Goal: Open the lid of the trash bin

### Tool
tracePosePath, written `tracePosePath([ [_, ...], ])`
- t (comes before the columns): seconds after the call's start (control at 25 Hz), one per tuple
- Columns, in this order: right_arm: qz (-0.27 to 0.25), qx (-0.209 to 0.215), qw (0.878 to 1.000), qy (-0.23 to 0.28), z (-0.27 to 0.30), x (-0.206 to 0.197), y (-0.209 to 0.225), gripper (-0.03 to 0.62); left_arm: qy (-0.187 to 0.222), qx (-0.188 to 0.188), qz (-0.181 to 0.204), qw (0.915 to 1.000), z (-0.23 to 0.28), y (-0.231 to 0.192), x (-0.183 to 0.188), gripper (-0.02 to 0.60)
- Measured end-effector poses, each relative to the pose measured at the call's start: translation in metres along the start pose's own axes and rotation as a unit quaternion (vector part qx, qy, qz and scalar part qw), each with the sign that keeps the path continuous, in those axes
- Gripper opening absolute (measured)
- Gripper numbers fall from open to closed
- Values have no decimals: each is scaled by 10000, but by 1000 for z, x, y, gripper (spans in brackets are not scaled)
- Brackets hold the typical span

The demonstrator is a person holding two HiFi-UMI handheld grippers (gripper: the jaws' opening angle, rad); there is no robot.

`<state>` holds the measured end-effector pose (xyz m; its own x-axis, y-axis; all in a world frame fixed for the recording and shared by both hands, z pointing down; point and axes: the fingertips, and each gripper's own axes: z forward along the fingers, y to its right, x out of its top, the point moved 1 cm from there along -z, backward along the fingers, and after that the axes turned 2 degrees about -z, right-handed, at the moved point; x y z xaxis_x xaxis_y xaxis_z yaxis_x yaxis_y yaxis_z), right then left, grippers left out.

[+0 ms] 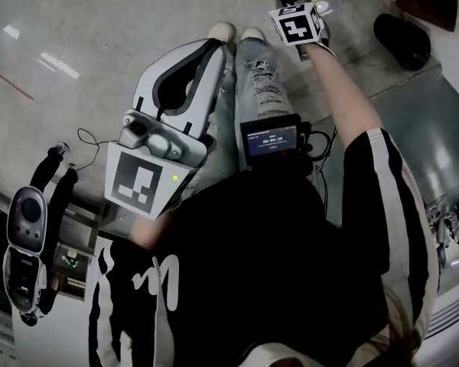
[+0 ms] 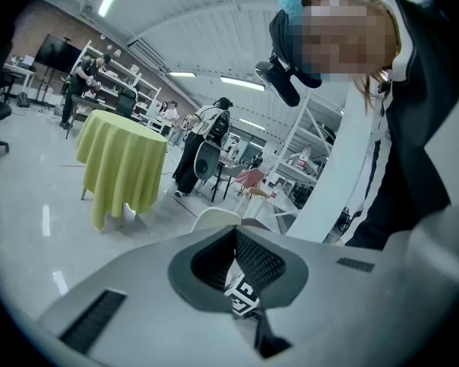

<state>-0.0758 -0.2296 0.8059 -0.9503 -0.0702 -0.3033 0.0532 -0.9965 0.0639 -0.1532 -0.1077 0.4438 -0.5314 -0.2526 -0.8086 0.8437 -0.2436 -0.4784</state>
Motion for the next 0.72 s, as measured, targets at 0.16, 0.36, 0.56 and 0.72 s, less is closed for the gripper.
tracePosePath([
  [0.16,-24,-15,9998,215,-11,9,4,3,27,-15,-21,10000,0,2,-1,8],
  [0.36,-32,-69,9990,444,-23,23,5,3,86,-37,4,10000,-1,5,4,8],
  [0.56,-14,-47,9985,541,-32,26,1,3,130,-74,69,9999,-1,10,6,8],
  [0.72,10,-6,9977,675,-43,31,-3,3,139,-165,119,9997,1,15,8,8],
])
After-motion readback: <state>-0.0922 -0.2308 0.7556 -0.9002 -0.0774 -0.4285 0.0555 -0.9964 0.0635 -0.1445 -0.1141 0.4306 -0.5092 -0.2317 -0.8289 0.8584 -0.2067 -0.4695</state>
